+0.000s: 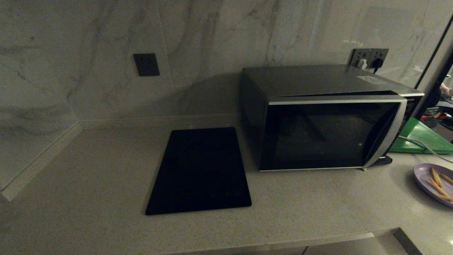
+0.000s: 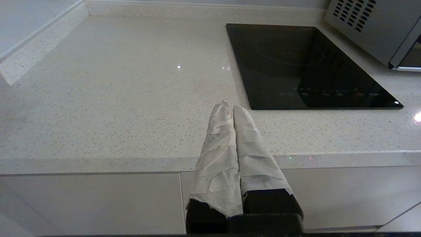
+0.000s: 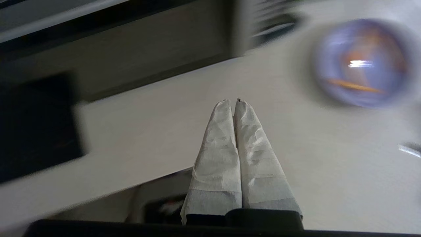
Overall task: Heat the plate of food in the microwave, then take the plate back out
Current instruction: Open the microwave oven
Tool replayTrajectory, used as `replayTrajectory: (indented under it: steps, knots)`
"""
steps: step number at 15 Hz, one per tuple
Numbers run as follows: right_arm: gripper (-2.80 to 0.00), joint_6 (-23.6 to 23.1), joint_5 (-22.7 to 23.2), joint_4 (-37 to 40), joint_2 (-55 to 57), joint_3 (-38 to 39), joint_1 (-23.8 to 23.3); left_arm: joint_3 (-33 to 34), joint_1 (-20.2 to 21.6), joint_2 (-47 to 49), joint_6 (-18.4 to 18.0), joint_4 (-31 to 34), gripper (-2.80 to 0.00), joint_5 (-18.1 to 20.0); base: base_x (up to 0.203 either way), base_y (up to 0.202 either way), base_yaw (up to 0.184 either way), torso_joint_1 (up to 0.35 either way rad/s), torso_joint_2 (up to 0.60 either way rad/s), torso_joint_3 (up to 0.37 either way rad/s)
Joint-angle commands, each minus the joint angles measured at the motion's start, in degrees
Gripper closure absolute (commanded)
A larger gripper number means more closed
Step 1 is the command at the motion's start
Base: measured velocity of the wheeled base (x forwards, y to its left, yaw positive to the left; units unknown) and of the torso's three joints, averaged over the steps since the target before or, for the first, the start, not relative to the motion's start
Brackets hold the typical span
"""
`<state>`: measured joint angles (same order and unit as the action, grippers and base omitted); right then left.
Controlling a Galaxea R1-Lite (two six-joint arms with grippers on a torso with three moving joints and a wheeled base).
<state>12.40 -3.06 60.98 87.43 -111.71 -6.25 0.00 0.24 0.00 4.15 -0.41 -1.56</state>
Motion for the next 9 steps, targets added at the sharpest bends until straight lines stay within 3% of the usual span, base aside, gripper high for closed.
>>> replayTrajectory:
  steps: [1,4,9]
  knots:
    - [0.00,0.20,4.25,-2.78,6.10,-1.15,-0.07,0.00,0.02,0.09,0.06,-0.02,0.00,-0.02,0.000,0.000,0.000,0.000,0.00,0.000]
    - [0.00,1.92,4.95,-20.34,12.56,-1.18,-0.89,0.00,0.02,0.09,0.06,-0.02,0.00,-0.02,0.000,0.000,0.000,0.000,0.00,0.000]
    - [0.00,1.68,3.32,-34.73,21.62,-2.01,-0.96,0.00,0.02,0.09,0.06,-0.02,0.00,-0.02,0.000,0.000,0.000,0.000,0.00,0.000]
